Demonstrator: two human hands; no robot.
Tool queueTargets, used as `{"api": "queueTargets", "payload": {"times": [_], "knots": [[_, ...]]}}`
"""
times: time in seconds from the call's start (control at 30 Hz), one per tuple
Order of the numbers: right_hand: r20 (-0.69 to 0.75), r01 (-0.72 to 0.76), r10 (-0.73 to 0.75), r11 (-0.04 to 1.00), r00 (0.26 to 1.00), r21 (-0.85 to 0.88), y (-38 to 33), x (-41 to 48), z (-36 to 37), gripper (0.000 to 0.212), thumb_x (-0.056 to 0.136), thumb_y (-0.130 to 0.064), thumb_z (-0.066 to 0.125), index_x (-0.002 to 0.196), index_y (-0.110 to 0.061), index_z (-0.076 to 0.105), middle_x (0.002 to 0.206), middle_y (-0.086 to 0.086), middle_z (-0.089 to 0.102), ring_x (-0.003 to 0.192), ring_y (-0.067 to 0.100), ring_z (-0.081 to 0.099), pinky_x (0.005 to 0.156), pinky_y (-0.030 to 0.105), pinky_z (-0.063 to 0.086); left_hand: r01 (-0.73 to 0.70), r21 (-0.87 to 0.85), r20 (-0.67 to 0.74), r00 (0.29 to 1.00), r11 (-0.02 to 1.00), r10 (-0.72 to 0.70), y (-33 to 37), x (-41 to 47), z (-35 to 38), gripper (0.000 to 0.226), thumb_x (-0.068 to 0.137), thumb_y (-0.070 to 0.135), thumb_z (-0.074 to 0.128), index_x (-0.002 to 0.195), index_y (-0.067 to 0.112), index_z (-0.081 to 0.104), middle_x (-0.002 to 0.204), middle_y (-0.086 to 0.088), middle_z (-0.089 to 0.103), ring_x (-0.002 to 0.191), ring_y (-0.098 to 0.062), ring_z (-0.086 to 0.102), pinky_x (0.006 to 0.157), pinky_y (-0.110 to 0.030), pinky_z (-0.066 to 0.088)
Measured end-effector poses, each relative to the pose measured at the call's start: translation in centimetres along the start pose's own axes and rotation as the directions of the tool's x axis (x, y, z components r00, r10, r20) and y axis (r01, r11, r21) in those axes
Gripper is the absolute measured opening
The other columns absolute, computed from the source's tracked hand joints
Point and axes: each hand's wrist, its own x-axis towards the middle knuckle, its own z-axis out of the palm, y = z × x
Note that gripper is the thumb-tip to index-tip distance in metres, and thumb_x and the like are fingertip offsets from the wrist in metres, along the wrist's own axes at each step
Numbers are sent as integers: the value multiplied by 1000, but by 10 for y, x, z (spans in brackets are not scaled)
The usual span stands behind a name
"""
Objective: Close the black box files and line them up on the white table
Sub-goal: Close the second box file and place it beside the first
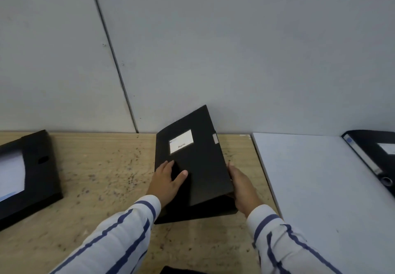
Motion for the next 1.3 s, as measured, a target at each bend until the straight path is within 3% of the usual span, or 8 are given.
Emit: {"api": "queueTargets", "payload": {"times": [0.1, 0.23, 0.43, 0.57, 0.77, 0.9, 1.07, 1.3], "knots": [[19, 14, -13, 999, 1000, -31, -4, 10, -8, 40, 91, -53, 45, 114, -26, 64, 114, 2, 69, 106, 22, 64, 97, 45, 49, 51, 118, 28, 998, 992, -55, -7, 7, 10, 68, 87, 59, 48, 146, 29, 33, 160, -8, 17, 147, -32, 14, 120, -48, 18], [-34, 117, -137, 928, 990, -353, -6, 21, -14, 40, 95, -30, 48, 134, -25, 46, 121, 2, 62, 108, 20, 59, 99, 44, 48, 75, 216, 19, 997, 974, -81, -11, 10, 19, 63, 87, 57, 49, 144, 34, 32, 161, -11, 10, 148, -33, 4, 120, -49, 16], [99, 171, -151, 603, 984, -779, 1, 40, -16, 44, 91, -21, 49, 135, -22, 45, 136, 5, 49, 116, 22, 53, 103, 39, 44, 87, 393, 23, 994, 916, -104, -9, 12, 27, 65, 87, 60, 45, 146, 38, 25, 162, -9, 3, 149, -35, -2, 120, -49, 13], [130, 191, -162, 458, 978, -868, 12, 47, 0, 60, 95, -25, 47, 147, -10, 22, 157, 7, 14, 142, 26, 24, 115, 36, 28, 88, 459, 30, 993, 884, -114, -12, 12, 30, 67, 87, 62, 43, 147, 38, 22, 163, -8, 0, 149, -35, -5, 120, -49, 13], [151, 192, -134, 395, 979, -898, 24, 47, 8, 67, 99, -35, 36, 149, -8, 1, 159, 8, -14, 147, 25, -2, 118, 36, 13, 53, 499, 38, 996, 865, -84, -17, 8, 30, 67, 90, 61, 37, 150, 38, 17, 163, -6, -4, 149, -32, -7, 120, -45, 9], [159, 195, -119, 427, 980, -883, 22, 45, 4, 66, 100, -32, 36, 149, -8, -1, 159, 7, -14, 147, 25, 2, 117, 34, 16, 47, 336, 25, 998, 941, -59, -29, 2, 21, 63, 94, 47, 44, 151, 28, 22, 163, -1, 2, 150, -24, -2, 121, -41, 12], [45, 109, -118, 623, 992, -775, 32, 31, -3, 63, 98, -28, 40, 149, -15, 6, 157, 9, 21, 139, 28, 33, 113, 40, 33, 257, -65, -165, 950, 964, -265, -39, -19, 25, 69, 86, 45, 60, 143, 16, 33, 144, -10, 45, 127, -29, 49, 102, -41, 43], [6, 84, -102, 785, 995, -614, 38, 10, -15, 49, 94, -24, 51, 140, -23, 34, 137, 1, 51, 124, 25, 50, 104, 40, 43, 320, -144, -133, 931, 936, -339, -35, -30, 27, 52, 87, 51, 54, 124, 14, 53, 120, -9, 61, 99, -28, 59, 86, -40, 50]]}}
